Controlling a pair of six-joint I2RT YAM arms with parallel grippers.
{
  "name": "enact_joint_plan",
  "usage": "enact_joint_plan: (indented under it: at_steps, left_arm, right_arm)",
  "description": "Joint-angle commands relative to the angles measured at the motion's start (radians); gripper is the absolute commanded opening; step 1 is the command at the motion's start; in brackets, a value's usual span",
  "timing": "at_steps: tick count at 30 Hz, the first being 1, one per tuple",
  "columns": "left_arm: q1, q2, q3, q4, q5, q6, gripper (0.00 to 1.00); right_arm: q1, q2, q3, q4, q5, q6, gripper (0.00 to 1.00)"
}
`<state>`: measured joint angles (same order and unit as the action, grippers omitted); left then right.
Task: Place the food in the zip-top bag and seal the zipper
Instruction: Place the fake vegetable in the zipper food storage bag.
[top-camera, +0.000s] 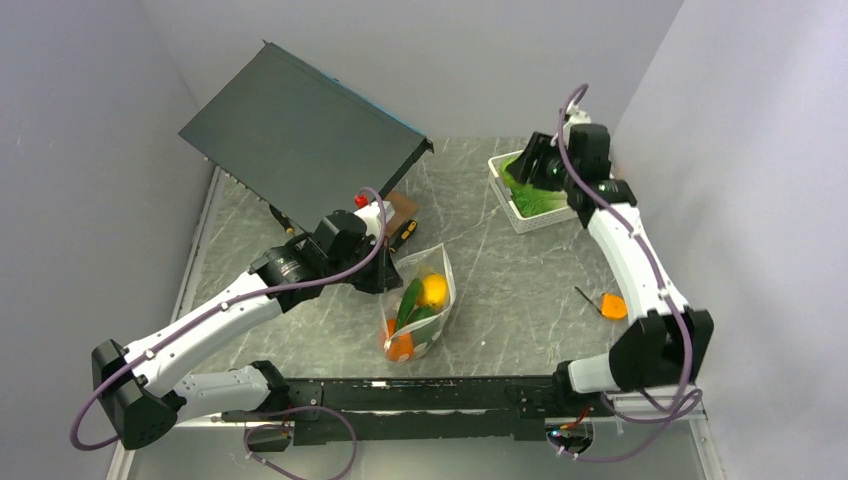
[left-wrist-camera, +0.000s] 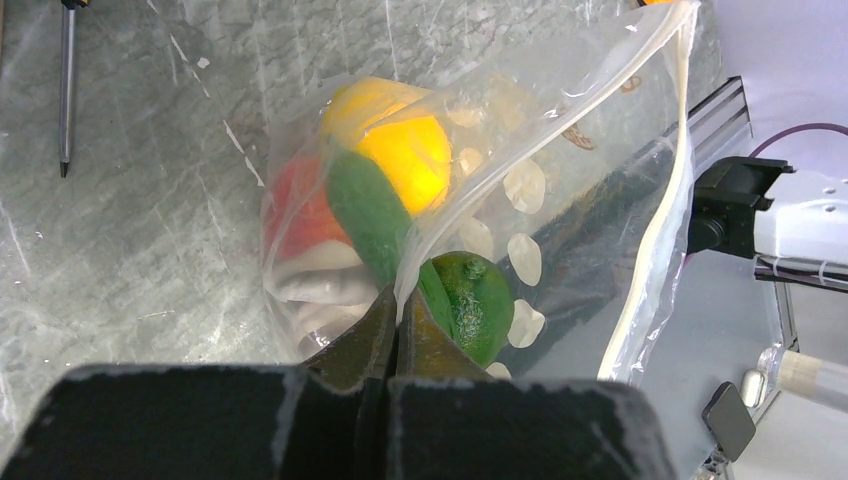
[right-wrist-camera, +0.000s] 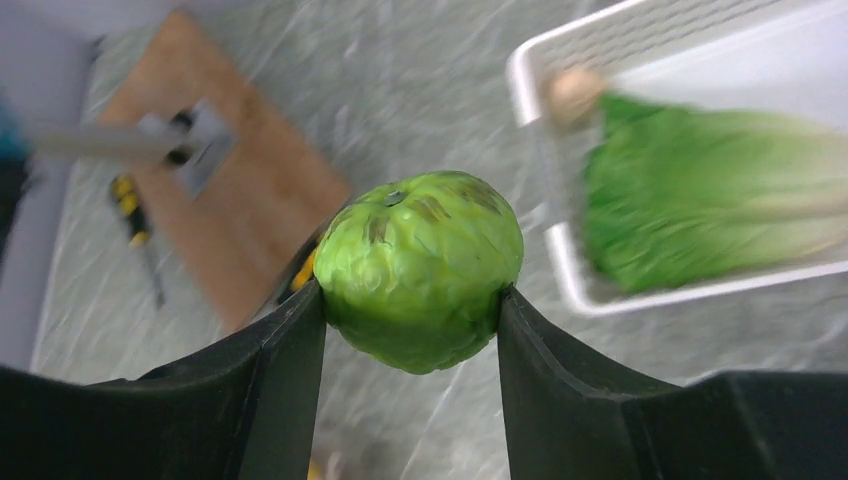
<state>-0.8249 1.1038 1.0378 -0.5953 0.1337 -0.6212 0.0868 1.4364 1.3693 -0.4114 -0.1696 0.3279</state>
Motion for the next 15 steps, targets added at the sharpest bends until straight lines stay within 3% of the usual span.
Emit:
enact_joint_plan:
  at_steps: [1,7,11,15]
  left_arm:
    - [0.003,0.001,0.031,0.031,-0.010,0.008,0.00]
    - [0.003,0.028,0.041,0.049,0.027,0.001,0.00]
    - [0.004,0.025,0.048,0.043,0.030,0.000,0.00]
    - [0.004,0.015,0.055,0.042,0.021,0.004,0.00]
  right_arm:
    - [0.108,-0.225,-0.124,0.061,-0.147,0.072,0.13]
    - [0.269,-0.509,-0.302,0.179,-0.330,0.104,0.17]
    - [0.374,-0.566,-0.344,0.186,-0.484,0.068,0.18]
    - [0.525,-0.563,-0.354,0.149,-0.468,0.011,0.21]
